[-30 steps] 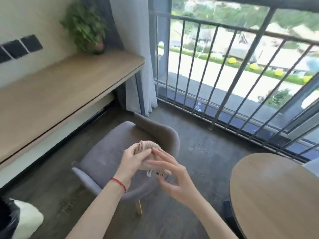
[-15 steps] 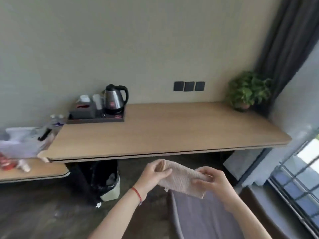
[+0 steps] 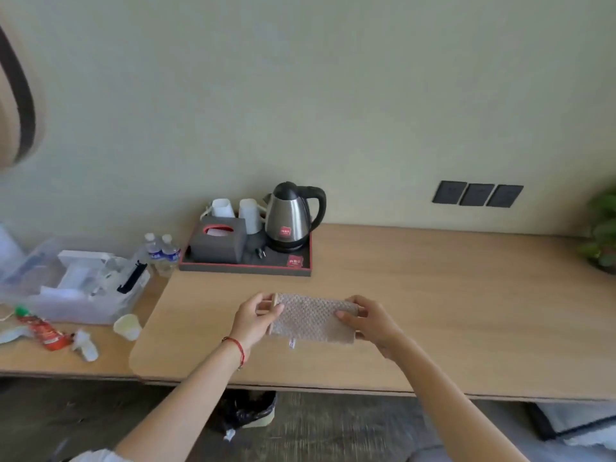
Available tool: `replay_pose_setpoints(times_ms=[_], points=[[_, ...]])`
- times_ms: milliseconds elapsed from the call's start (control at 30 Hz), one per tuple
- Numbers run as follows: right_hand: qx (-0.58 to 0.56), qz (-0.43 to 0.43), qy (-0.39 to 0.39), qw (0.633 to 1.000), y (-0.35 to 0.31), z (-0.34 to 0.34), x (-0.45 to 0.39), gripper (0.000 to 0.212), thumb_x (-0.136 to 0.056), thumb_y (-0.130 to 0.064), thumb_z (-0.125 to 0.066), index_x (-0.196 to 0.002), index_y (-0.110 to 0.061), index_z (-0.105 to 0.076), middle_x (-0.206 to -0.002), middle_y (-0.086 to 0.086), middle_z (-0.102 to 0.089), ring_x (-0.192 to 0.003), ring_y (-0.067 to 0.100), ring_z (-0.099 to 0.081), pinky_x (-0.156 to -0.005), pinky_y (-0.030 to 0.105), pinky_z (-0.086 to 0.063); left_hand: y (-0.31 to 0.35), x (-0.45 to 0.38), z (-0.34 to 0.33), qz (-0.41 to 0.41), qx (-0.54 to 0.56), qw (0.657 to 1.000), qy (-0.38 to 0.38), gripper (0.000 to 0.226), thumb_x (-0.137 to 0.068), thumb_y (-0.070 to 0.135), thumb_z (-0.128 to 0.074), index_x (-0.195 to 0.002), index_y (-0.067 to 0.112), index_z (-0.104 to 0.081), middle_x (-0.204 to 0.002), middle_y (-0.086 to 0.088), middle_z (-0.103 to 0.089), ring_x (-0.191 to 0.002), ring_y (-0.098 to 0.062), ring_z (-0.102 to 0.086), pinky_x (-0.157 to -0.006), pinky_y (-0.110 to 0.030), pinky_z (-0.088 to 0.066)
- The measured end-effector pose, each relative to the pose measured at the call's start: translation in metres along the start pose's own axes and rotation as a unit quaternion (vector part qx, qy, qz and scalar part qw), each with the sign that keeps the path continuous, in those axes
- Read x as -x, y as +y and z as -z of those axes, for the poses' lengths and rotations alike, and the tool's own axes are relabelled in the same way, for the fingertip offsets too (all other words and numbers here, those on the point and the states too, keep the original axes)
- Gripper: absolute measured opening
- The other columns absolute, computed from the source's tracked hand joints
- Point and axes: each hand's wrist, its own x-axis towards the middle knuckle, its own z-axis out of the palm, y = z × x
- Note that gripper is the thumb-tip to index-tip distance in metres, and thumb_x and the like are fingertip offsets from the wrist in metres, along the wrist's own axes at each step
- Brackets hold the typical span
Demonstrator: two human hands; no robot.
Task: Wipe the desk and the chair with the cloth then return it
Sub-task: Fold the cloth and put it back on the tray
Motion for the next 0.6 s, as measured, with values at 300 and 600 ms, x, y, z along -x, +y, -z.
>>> replay_pose_setpoints(times_ms=[300,600], points=[[0.059,0.020,0.025,0.998,-0.008,-0.011,-0.194,0.023,-0.086,-0.013,-0.067,-0.106,-0.013,-0.055,-0.087,0.002,-0.056,-0.078,0.014,-0.055,-0.060,0.028,-0.050,-0.010,-0.163,0.005,0.032,0.014,0.992,0.119,0.024,-0.083,0.018,-0.067,-0.101,0.018,-0.050,-0.086,0.004,-0.059,-0.078,-0.011,-0.056,-0.058,-0.017,-0.042],[0.137,-0.056,-0.018,0.989,-0.009,-0.018,-0.297,0.043,-0.075,0.014,-0.050,-0.097,-0.022,-0.041,-0.090,0.003,-0.053,-0.074,0.017,-0.054,-0.052,0.026,-0.049,-0.022,-0.275,0.006,0.079,-0.129,0.985,0.081,0.019,-0.085,-0.003,-0.051,-0.087,0.015,-0.055,-0.097,-0.009,-0.064,-0.086,-0.023,-0.058,-0.065,-0.026,-0.045]])
